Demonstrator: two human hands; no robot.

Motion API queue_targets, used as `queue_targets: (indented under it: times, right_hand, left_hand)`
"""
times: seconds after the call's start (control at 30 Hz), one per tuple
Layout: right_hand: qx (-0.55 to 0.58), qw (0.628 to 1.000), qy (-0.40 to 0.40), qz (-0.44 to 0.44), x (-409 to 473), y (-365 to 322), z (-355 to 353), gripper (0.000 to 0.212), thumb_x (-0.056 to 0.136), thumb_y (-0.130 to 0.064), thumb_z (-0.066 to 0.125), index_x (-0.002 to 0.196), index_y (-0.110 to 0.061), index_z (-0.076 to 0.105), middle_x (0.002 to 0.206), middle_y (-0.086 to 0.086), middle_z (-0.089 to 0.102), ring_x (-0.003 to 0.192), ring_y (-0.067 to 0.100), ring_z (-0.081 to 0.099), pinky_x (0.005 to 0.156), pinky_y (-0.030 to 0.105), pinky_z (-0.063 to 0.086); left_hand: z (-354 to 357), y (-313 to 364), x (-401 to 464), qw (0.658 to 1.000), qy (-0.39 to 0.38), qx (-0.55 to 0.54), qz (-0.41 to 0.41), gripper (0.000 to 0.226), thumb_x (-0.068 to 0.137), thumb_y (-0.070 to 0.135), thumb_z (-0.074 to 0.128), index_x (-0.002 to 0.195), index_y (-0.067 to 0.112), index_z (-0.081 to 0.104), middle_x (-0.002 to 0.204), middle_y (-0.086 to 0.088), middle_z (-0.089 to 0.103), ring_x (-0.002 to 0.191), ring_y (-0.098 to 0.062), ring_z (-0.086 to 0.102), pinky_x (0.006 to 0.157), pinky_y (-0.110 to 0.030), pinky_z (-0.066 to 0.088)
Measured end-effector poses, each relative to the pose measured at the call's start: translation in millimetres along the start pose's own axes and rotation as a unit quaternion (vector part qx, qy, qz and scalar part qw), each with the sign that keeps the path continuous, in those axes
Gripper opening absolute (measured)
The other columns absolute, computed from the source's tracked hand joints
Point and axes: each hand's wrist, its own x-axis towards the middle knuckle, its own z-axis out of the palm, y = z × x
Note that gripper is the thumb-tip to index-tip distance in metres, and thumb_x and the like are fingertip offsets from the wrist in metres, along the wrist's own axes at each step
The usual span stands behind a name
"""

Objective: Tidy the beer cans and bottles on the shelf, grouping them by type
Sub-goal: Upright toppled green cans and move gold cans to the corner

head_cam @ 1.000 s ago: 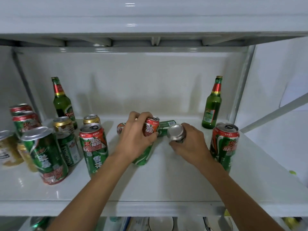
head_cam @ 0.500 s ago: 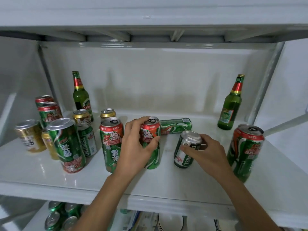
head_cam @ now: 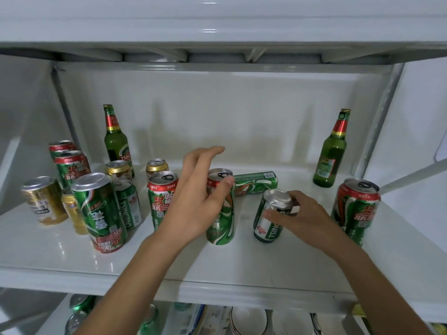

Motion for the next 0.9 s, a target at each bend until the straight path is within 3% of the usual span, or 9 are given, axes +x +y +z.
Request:
queue_targets:
  times: [0.07, 0.13, 0.23, 0.37, 0.5, 0.67, 0.73, 0.87, 0.9]
  right_hand:
    - [-0.048, 0.998, -0.027, 0.016, 3.0, -9.7, -8.9, 0.077, 0.079, -0.07, 0.069, 0.141, -0.028, 0.049, 0.128, -0.007, 0.057, 0.112, 0.015, 0.057, 0.084, 0.03, 0.044]
    - [-0.081, 0.996, -0.045, 0.019, 6.9, -22.6, -18.0, 0.088, 0.078, -0.081, 0.053, 0.147, -0.028, 0.042, 0.134, -0.005, 0.055, 0.113, 0.016, 0.055, 0.083, 0.031, 0.044]
    - [-0.127, 0.991, -0.031, -0.013, 11.9, -51.7, -34.3, 0.087, 0.077, -0.084, 0.043, 0.142, -0.027, 0.05, 0.133, -0.005, 0.059, 0.112, 0.015, 0.055, 0.078, 0.029, 0.043]
    - [-0.136, 0.987, -0.005, -0.08, 30.9, -95.7, -47.4, 0.052, 0.084, -0.072, 0.059, 0.112, -0.03, 0.069, 0.116, -0.01, 0.068, 0.11, 0.014, 0.063, 0.087, 0.033, 0.048]
    - [-0.162, 0.979, -0.003, -0.122, 72.9, -126.9, -38.4, 0.029, 0.091, -0.046, 0.072, 0.105, -0.02, 0.072, 0.104, -0.003, 0.069, 0.098, 0.015, 0.064, 0.071, 0.018, 0.044]
    - [-0.211, 0.956, -0.158, -0.131, 128.9, -132.6, -2.7, 0.018, 0.09, -0.033, 0.077, 0.102, -0.02, 0.075, 0.103, -0.004, 0.072, 0.104, 0.017, 0.066, 0.095, 0.034, 0.054]
    - [-0.285, 0.931, -0.184, -0.138, 151.1, -130.4, 9.3, 0.021, 0.09, -0.034, 0.077, 0.107, -0.023, 0.069, 0.105, -0.006, 0.065, 0.106, 0.019, 0.063, 0.092, 0.033, 0.051]
    - [-0.352, 0.896, -0.243, -0.117, 182.7, -116.3, 24.9, 0.061, 0.089, -0.031, 0.078, 0.144, -0.024, 0.052, 0.147, 0.001, 0.05, 0.134, 0.023, 0.051, 0.11, 0.039, 0.045]
    - [-0.352, 0.892, -0.264, -0.108, 185.3, -113.2, 27.2, 0.069, 0.089, -0.029, 0.079, 0.149, -0.024, 0.047, 0.154, 0.002, 0.044, 0.138, 0.024, 0.048, 0.113, 0.04, 0.043]
  left_hand:
    - [-22.6, 9.9, 10.6, 0.999, -0.007, 0.017, 0.027, 0.046, 0.102, 0.034, 0.059, 0.146, 0.035, 0.047, 0.146, 0.01, 0.04, 0.123, 0.014, 0.039, 0.098, 0.007, 0.02]
    - [-48.4, 16.7, 24.8, 0.998, -0.028, 0.038, 0.041, 0.037, 0.102, 0.032, 0.058, 0.139, 0.035, 0.055, 0.141, 0.011, 0.047, 0.125, 0.003, 0.044, 0.104, -0.006, 0.031]
    - [-86.1, 18.5, 56.7, 0.995, -0.073, 0.052, 0.047, 0.025, 0.102, 0.029, 0.059, 0.127, 0.033, 0.064, 0.128, 0.011, 0.061, 0.117, -0.005, 0.057, 0.098, -0.026, 0.046]
    - [-106.5, 0.8, 109.2, 0.967, -0.224, 0.108, 0.053, 0.019, 0.103, 0.026, 0.06, 0.117, 0.031, 0.07, 0.115, 0.016, 0.069, 0.108, 0.0, 0.062, 0.091, -0.024, 0.051]
    - [-89.3, -33.7, 150.2, 0.907, -0.379, 0.179, 0.032, 0.02, 0.099, 0.02, 0.065, 0.115, 0.028, 0.073, 0.117, 0.009, 0.071, 0.106, -0.006, 0.067, 0.083, -0.015, 0.047]
    - [-41.5, -81.7, 175.5, 0.845, -0.496, 0.198, -0.034, 0.033, 0.091, 0.017, 0.076, 0.123, 0.026, 0.072, 0.13, 0.005, 0.067, 0.112, -0.008, 0.063, 0.099, -0.032, 0.05]
    - [-21.8, -94.7, 181.4, 0.818, -0.527, 0.227, -0.045, 0.04, 0.087, 0.02, 0.08, 0.124, 0.031, 0.071, 0.136, 0.007, 0.064, 0.126, -0.018, 0.058, 0.108, -0.04, 0.048]
    - [14.8, -101.4, 184.1, 0.783, -0.581, 0.219, -0.027, 0.054, 0.085, 0.007, 0.079, 0.135, 0.025, 0.067, 0.146, 0.005, 0.058, 0.139, -0.021, 0.046, 0.099, -0.026, 0.046]
    - [22.3, -104.2, 184.0, 0.777, -0.594, 0.206, -0.023, 0.056, 0.085, 0.003, 0.078, 0.136, 0.023, 0.066, 0.146, 0.003, 0.059, 0.137, -0.021, 0.047, 0.101, -0.029, 0.046]
